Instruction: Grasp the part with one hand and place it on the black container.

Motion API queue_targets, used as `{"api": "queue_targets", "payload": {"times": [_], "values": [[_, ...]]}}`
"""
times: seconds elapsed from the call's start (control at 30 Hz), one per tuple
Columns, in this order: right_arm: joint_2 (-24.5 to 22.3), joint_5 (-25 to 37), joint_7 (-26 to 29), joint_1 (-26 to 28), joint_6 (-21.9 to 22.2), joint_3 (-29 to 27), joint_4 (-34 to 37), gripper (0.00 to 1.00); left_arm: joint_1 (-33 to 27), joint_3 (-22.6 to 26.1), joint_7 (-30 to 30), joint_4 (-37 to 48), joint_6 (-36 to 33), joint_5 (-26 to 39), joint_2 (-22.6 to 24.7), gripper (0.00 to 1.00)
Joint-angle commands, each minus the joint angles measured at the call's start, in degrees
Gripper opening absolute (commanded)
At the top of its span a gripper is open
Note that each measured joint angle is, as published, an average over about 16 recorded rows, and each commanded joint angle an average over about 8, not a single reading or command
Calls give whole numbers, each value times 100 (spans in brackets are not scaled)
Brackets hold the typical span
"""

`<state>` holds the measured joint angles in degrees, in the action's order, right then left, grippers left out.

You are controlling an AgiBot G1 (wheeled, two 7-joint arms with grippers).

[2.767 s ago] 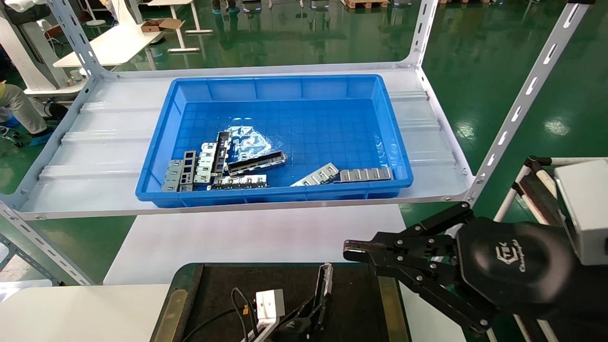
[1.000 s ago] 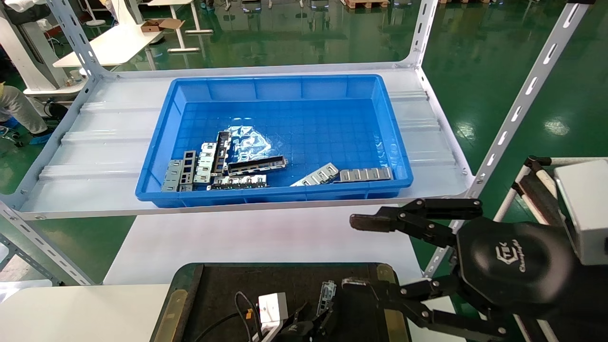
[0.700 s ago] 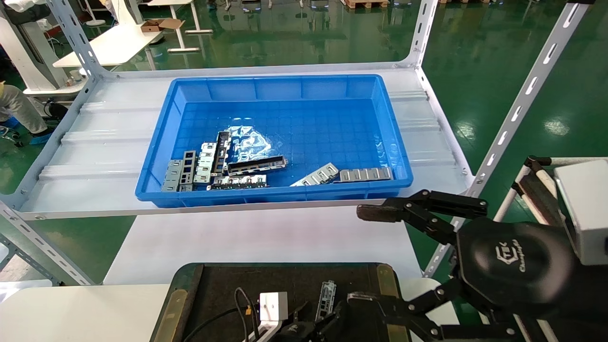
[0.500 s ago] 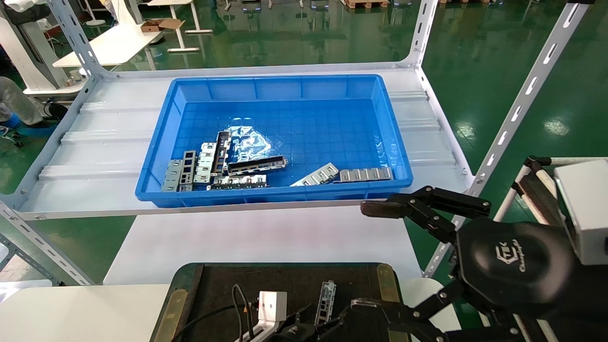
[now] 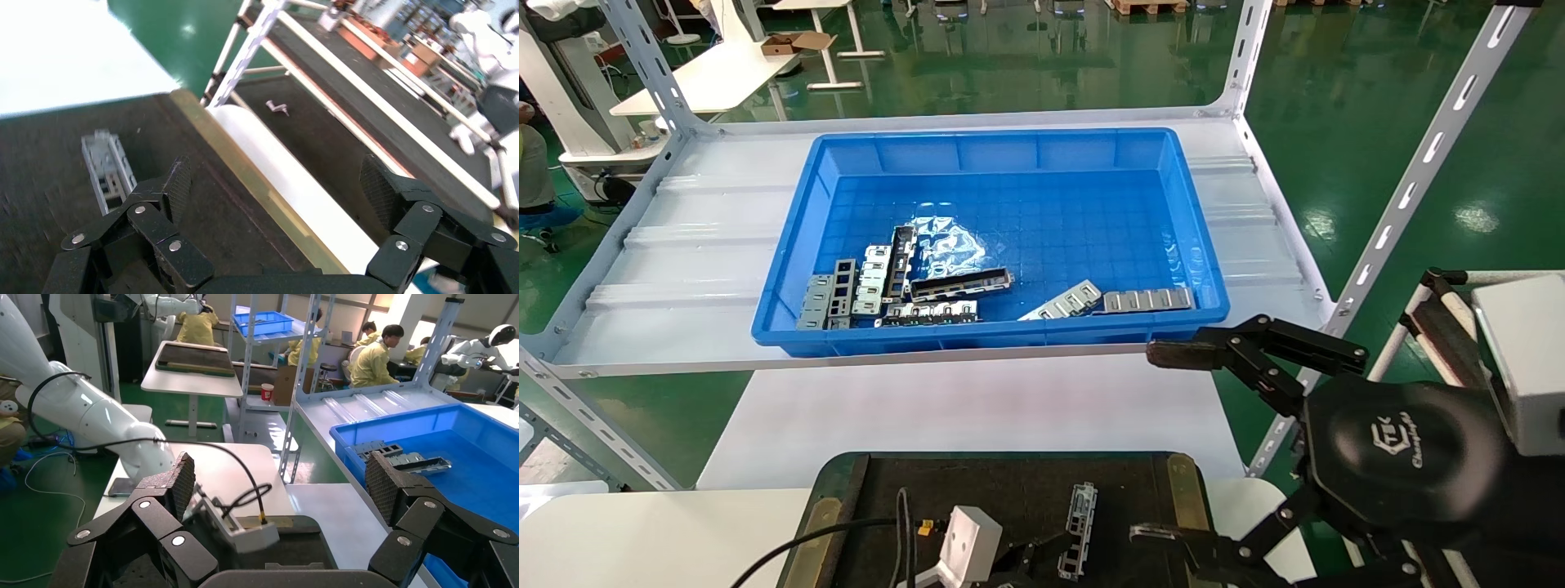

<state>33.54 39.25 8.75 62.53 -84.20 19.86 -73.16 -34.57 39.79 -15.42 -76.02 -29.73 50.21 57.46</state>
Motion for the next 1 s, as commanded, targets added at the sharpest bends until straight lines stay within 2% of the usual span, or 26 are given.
{"api": "queue_targets", "payload": {"times": [0.03,0.4,1.0], "values": [[0,0,0,0,0,0,0,100,16,-135,238,-3,-316,-52,-105,100],[-1,-1,-1,0,1,1,0,100,80,-693,1474,169,-1798,-353,-792,100],[-1,-2,-2,1,1,3,0,100,79,-1231,2667,855,-3571,-799,-1707,100]]}}
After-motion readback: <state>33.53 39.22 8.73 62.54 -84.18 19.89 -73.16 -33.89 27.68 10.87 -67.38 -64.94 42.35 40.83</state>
